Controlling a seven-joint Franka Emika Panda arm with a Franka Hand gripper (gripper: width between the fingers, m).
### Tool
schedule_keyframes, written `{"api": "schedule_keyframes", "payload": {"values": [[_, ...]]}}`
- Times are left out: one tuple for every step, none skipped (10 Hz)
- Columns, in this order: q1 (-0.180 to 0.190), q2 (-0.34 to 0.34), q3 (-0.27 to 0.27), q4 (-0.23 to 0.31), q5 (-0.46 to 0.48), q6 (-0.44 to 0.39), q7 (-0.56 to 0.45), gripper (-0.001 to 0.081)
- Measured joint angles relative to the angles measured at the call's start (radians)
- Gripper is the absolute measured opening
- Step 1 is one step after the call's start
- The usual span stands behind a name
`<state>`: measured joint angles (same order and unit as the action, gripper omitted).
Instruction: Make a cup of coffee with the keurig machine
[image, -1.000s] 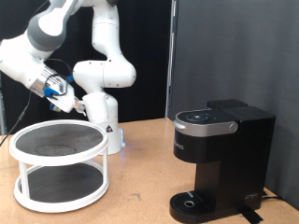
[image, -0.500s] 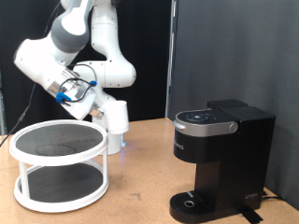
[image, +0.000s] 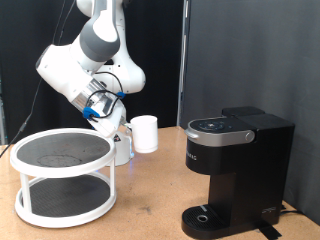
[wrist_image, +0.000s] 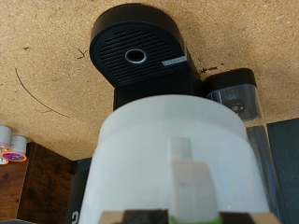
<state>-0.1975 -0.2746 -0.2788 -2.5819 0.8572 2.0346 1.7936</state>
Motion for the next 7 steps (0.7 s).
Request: {"api": "schedule_keyframes", "payload": {"values": [[0.0, 0.001, -0.001, 0.0, 0.0, -0.007, 0.002, 0.0007], [0.0, 0.006, -0.001, 0.001, -0.004, -0.011, 0.025, 0.0007], [0.0, 0.018, 0.006, 0.005, -0.008, -0.008, 0.058, 0.0007], [0.001, 0.038, 0.019, 0.012, -0.013, 0.012, 0.089, 0.0007], [0.003, 0.066, 0.037, 0.023, -0.015, 0.042, 0.113, 0.0007], [0.006, 0.102, 0.054, 0.038, -0.015, 0.075, 0.126, 0.0007], [0.012, 0.138, 0.07, 0.056, -0.01, 0.108, 0.13, 0.0007]]}}
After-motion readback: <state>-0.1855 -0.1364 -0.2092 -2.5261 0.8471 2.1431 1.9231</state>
